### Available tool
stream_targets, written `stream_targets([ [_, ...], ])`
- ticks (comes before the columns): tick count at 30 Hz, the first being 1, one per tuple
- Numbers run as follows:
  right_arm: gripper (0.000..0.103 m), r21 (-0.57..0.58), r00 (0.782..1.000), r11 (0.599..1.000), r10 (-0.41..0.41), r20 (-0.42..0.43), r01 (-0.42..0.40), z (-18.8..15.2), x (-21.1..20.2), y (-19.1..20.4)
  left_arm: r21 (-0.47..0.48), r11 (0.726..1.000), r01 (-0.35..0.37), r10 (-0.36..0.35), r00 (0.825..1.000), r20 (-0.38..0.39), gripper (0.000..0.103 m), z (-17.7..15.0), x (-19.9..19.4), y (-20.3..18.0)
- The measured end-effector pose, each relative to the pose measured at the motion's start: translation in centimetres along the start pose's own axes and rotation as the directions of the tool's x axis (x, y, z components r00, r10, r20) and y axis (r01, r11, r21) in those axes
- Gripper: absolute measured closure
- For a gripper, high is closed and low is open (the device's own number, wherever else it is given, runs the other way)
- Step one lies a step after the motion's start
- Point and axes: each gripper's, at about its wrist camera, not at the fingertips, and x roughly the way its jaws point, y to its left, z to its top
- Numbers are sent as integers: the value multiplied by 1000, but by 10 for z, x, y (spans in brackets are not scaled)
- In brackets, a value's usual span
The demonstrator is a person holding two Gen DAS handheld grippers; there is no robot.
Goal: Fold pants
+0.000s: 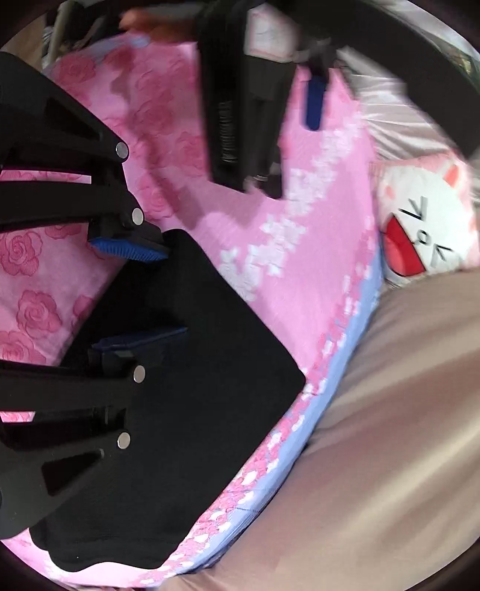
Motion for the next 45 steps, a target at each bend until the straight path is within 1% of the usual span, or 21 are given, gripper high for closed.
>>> stream_targets([
  [2,67,29,1000,999,13,28,-13,-2,-13,-3,6,1000,1,-1,1000,-3,23,-1,0,-2],
  [3,67,74,997,996,48,52,-52,0,-25,-9,11,1000,0,0,1000,-3,23,-1,0,-3],
  [5,69,181,986,973,121,115,-140,-3,-47,-27,19,1000,-1,1,1000,-2,23,-2,-1,-5],
  [6,69,249,980,954,134,148,-168,-7,-59,-42,19,1000,1,-1,1000,-2,23,-2,-1,-6],
  [7,68,297,979,940,122,162,-166,-11,-68,-55,16,1000,5,-5,1000,-1,23,-1,-1,-7],
  [8,68,338,982,930,91,168,-144,-15,-75,-67,15,1000,11,-11,1000,0,23,-1,-2,-8],
  [10,68,426,989,903,-7,146,-56,-30,-87,-102,23,1000,20,-20,1000,5,24,0,-4,-14],
  [14,67,535,990,843,-115,87,50,-59,-97,-149,51,998,37,-38,999,21,24,2,-11,-29],
  [16,68,558,990,823,-140,22,104,-78,-91,-163,68,996,50,-52,998,26,24,2,-14,-38],
  [18,68,564,993,818,-112,-34,111,-99,-78,-168,83,995,58,-61,998,32,23,3,-17,-47],
  [20,68,570,994,816,-111,-7,95,-105,-82,-165,99,993,65,-69,997,34,23,3,-19,-54],
  [24,68,569,991,818,-128,37,84,-95,-93,-163,116,991,66,-71,997,38,23,4,-23,-66],
  [27,68,564,994,820,-109,-12,97,-105,-81,-169,123,990,70,-76,996,40,23,5,-25,-72],
  [30,68,589,995,805,-98,13,72,-108,-83,-170,132,989,69,-75,996,42,23,5,-27,-77],
  [33,68,597,992,799,-119,49,66,-105,-98,-168,144,988,64,-71,996,45,23,4,-29,-80],
  [36,68,583,994,808,-105,-2,87,-115,-87,-170,139,988,66,-72,997,41,23,5,-28,-83],
  [38,68,584,996,809,-90,0,73,-122,-86,-168,143,987,67,-73,997,37,23,4,-27,-83],
  [40,68,614,996,787,-83,8,61,-127,-97,-171,151,987,56,-63,997,42,22,3,-28,-83],
  [43,68,675,992,736,-115,48,52,-135,-120,-191,141,989,51,-57,998,40,22,4,-26,-79],
  [44,66,693,990,719,-129,52,57,-137,-126,-199,135,989,52,-58,998,38,22,5,-25,-78],
  [45,55,715,988,695,-149,50,69,-140,-132,-208,130,990,52,-57,998,35,22,6,-24,-78],
])
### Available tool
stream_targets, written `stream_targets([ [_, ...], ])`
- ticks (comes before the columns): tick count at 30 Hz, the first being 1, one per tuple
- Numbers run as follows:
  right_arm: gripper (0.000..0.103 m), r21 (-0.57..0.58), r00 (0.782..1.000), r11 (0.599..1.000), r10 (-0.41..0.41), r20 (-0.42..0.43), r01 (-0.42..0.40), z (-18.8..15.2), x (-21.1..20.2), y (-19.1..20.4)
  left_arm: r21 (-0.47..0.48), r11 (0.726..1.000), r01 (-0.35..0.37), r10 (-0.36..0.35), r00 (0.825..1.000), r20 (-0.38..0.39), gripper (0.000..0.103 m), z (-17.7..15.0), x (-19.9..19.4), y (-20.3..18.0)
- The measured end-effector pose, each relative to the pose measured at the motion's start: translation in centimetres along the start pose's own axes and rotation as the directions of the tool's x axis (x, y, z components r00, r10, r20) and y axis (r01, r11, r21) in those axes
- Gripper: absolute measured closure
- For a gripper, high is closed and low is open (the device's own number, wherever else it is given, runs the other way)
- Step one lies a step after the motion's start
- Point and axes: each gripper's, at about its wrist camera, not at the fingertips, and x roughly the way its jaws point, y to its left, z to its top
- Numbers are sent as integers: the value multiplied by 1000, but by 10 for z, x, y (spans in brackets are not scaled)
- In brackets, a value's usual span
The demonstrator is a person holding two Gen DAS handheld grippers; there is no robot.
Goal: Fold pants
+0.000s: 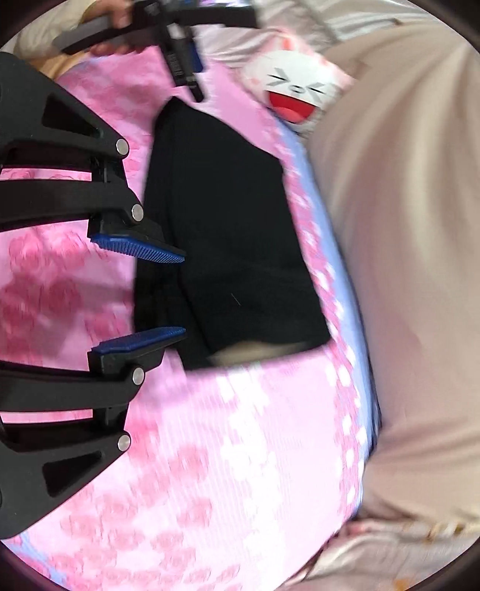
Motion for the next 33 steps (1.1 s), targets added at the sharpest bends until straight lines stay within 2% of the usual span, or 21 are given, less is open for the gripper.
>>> stream_targets([
  [1,45,22,1000,1000,-20,10,20,4,-3,-7,-4,1000,3,-3,1000,-5,22,1,2,0],
  [2,28,33,999,999,-34,17,33,7,-4,-11,-5,1000,7,-7,1000,-7,22,2,3,0],
  [3,27,38,999,998,-41,21,41,10,-5,-14,-8,1000,14,-14,1000,-9,21,2,4,0],
  [5,27,46,999,999,-27,21,26,13,-3,-17,-13,999,36,-36,999,-18,20,3,7,-3],
  [8,27,107,998,992,62,-13,-60,15,12,-19,-8,999,39,-39,999,-22,17,3,10,-8],
  [10,27,134,995,989,77,-55,-69,12,29,-18,-3,999,42,-42,999,-21,17,3,10,-11],
  [16,27,135,989,986,113,-99,-99,3,51,-7,13,999,51,-51,998,-26,17,5,14,-14],
  [19,27,239,968,955,214,-130,-179,-3,63,-12,-14,994,112,-113,991,-73,17,4,27,-17],
  [21,27,221,970,961,199,-139,-165,-9,68,-7,-49,987,151,-154,985,-78,17,2,30,-17],
  [22,29,205,973,966,186,-134,-156,-11,69,-5,-62,979,192,-197,977,-85,17,2,33,-18],
  [23,36,184,977,972,169,-128,-144,-12,69,-3,-70,970,231,-237,967,-96,20,1,36,-20],
  [24,44,149,979,979,159,-125,-140,-12,68,2,-78,963,256,-263,960,-96,35,0,37,-21],
  [25,47,144,979,979,165,-118,-147,-11,67,4,-81,947,309,-317,944,-97,49,-1,36,-23],
  [26,53,147,978,977,174,-113,-156,-9,65,4,-75,949,307,-313,945,-93,50,-1,35,-25],
  [30,65,174,968,962,231,-101,-211,-2,57,-3,-45,949,311,-314,946,-83,72,-2,23,-28],
  [33,69,186,961,952,262,-86,-242,3,43,-9,-67,930,362,-367,925,-97,80,-6,15,-18],
])
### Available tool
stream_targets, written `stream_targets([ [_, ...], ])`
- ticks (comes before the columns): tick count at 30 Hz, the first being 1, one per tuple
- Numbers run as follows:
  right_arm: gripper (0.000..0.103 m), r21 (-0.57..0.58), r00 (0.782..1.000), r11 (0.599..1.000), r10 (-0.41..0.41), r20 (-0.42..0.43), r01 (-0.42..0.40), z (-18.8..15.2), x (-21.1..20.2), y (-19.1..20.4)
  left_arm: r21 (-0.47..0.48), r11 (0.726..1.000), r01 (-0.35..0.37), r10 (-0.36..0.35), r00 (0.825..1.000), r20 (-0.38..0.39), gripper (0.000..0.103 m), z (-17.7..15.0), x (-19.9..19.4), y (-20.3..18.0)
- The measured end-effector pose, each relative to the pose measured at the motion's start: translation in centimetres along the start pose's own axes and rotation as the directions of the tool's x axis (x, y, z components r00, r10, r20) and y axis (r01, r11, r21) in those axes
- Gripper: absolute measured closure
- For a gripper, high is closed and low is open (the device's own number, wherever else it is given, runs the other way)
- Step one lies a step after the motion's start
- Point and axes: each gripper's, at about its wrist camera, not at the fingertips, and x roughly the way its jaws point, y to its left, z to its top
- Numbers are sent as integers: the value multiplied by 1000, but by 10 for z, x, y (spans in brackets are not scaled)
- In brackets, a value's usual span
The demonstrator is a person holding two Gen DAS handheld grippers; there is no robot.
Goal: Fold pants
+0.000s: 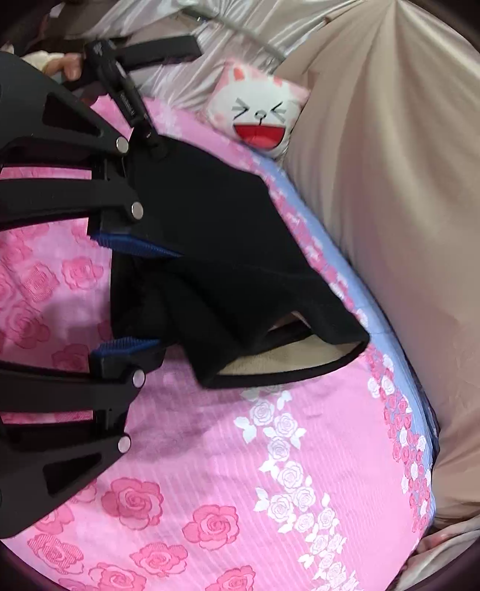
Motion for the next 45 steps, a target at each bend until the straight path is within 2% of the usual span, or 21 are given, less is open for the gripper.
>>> stream_targets([
  [4,70,-13,1000,1000,-3,-6,3,-7,-20,0,17,997,69,-68,997,-34,83,-15,-19,3],
  [6,70,-18,1000,1000,-15,-13,15,-17,-30,0,34,996,82,-80,995,-51,83,-24,-26,3],
  [8,69,-31,998,999,-43,-40,42,-28,-30,-1,36,997,70,-67,996,-64,77,-34,-29,2],
  [9,62,-50,996,996,-71,-52,68,-33,-26,-1,38,999,38,-35,997,-67,67,-36,-28,2],
  [10,57,-63,995,994,-93,-46,90,-34,-23,-2,39,999,-6,8,998,-55,51,-38,-28,0],
  [11,47,-73,993,991,-116,-31,114,-35,-23,-3,35,999,-41,43,998,-39,41,-37,-28,-1],
  [12,39,-66,992,990,-129,-4,128,-33,-26,-3,36,996,-81,82,996,-20,24,-36,-30,-2],
  [13,37,-54,993,992,-117,19,118,-31,-30,-4,44,990,-135,135,991,8,17,-32,-32,-4],
  [15,38,-44,988,990,-128,84,132,-23,-44,-1,61,978,-199,196,979,52,17,-26,-39,-9],
  [17,37,-81,965,974,-194,177,211,-13,-57,9,76,966,-246,238,966,99,17,-18,-44,-15],
  [18,37,-120,944,960,-221,243,255,-9,-64,20,79,961,-264,254,960,116,17,-14,-45,-18],
  [20,37,-233,929,926,-224,294,297,-4,-66,46,100,949,-299,284,948,143,17,-8,-42,-25],
  [22,46,-331,937,891,-230,264,312,-5,-51,62,123,935,-333,315,938,144,17,-5,-29,-31],
  [24,58,-377,931,855,-294,214,357,-8,-28,57,146,927,-346,328,935,133,17,-6,-18,-37],
  [27,60,-350,911,841,-391,133,412,-16,-3,17,162,918,-362,347,931,113,17,-8,-2,-38],
  [30,59,-301,924,874,-361,126,382,-20,-11,5,157,923,-351,334,934,123,16,-13,-3,-37],
  [34,59,-248,926,896,-327,191,368,-5,-31,18,163,917,-365,346,929,130,16,-12,0,-37],
  [38,55,-289,916,870,-391,88,399,-13,0,6,152,920,-361,345,930,126,16,-12,0,-37],
  [40,45,-214,932,907,-349,95,362,-16,0,-10,153,920,-361,345,930,126,16,-12,-1,-37],
  [42,44,-141,948,938,-305,94,316,-9,-14,-15,158,921,-357,340,932,124,16,-12,-1,-37],
  [45,44,-146,945,939,-291,152,313,0,-32,-4,154,922,-355,339,933,124,16,-12,0,-37],
])
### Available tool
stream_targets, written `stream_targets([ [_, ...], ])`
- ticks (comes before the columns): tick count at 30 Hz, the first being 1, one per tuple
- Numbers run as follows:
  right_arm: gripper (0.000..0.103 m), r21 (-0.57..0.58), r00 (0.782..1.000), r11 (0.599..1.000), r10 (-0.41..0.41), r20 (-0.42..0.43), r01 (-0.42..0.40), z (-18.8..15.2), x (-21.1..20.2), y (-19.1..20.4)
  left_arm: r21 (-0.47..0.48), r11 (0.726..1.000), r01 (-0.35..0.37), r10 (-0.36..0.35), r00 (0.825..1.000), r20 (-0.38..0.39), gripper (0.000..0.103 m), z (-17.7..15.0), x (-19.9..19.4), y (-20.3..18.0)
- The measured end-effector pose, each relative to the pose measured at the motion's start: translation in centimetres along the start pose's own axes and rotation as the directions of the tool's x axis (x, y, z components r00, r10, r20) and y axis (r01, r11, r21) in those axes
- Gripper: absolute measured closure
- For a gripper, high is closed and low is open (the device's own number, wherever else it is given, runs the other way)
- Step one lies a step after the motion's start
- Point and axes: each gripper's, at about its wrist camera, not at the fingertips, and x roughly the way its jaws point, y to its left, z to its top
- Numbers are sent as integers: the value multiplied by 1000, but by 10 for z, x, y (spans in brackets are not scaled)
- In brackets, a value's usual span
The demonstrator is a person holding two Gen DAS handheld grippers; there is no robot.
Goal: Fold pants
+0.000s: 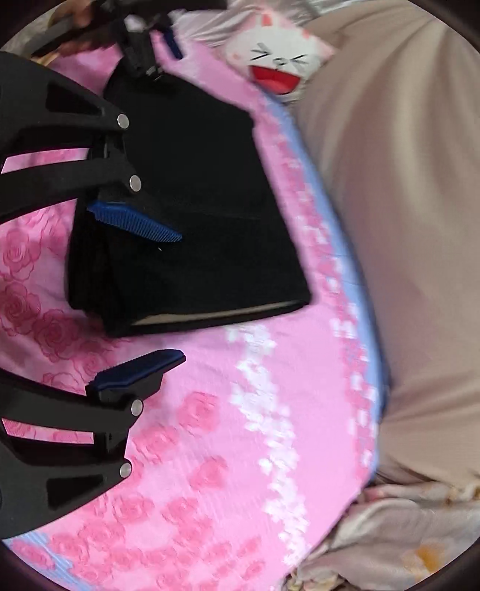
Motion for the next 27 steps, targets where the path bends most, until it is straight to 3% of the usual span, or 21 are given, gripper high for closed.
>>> stream_targets([
  [3,44,-70,1000,998,1,22,0,5,-5,18,-2,1000,-1,1,1000,-1,15,0,0,1],
  [8,44,-175,994,980,-100,-36,92,-11,25,31,-14,1000,-8,8,1000,-2,12,-2,1,3],
  [17,40,-151,996,984,-93,10,93,-8,6,30,-61,997,54,-55,998,-10,10,-2,6,13],
  [20,32,-145,995,985,-95,32,99,-4,-1,32,-78,994,74,-75,997,-4,10,-3,7,15],
  [27,31,-149,995,984,-89,35,93,-1,-1,38,-106,987,117,-117,993,3,10,-6,8,21],
])
